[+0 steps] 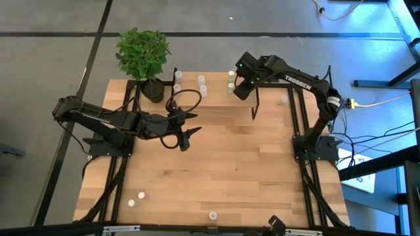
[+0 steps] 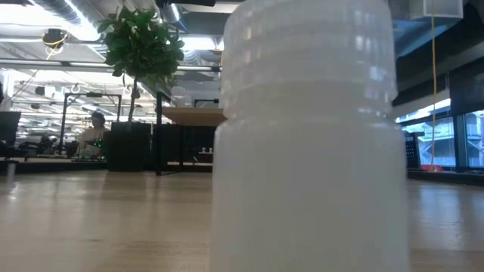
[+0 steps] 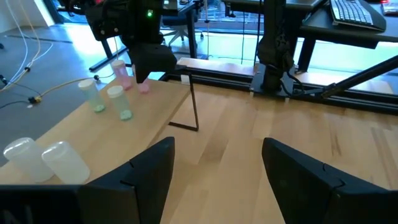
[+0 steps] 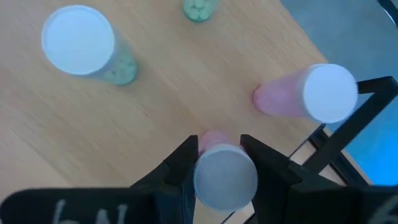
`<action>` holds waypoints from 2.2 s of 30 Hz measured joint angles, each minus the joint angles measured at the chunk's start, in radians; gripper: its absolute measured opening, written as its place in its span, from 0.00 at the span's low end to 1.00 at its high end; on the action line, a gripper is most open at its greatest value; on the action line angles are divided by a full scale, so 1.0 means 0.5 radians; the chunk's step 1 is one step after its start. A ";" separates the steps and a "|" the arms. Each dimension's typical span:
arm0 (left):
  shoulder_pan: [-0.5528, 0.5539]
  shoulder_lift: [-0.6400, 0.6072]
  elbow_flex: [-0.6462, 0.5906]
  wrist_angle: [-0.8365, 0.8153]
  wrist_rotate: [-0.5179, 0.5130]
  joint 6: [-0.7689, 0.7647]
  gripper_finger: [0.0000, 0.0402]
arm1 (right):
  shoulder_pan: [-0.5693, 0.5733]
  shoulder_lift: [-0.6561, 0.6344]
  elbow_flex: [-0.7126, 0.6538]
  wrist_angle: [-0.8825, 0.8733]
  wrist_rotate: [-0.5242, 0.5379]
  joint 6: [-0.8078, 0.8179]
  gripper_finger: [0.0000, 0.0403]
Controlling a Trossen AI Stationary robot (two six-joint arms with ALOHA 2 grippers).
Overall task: Pick and place medicine bottles onto shelf by color
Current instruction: Put the right red pill bottle on the shelf aligned with the other red pill bottle
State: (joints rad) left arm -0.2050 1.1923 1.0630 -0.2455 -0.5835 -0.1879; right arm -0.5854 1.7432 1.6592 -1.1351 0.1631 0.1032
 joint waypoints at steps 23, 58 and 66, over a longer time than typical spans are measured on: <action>0.000 0.000 0.001 0.000 0.000 0.000 0.59 | -0.034 0.002 0.001 -0.001 -0.050 0.059 0.31; -0.001 0.000 0.000 0.002 0.001 0.028 0.59 | -0.072 0.030 0.002 0.008 -0.119 0.040 0.32; -0.001 0.000 0.000 0.002 0.001 0.028 0.59 | -0.072 0.030 0.002 0.006 -0.119 0.052 0.30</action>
State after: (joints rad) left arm -0.2054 1.1923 1.0632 -0.2447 -0.5831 -0.1741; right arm -0.6216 1.7580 1.6603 -1.1319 0.1036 0.1290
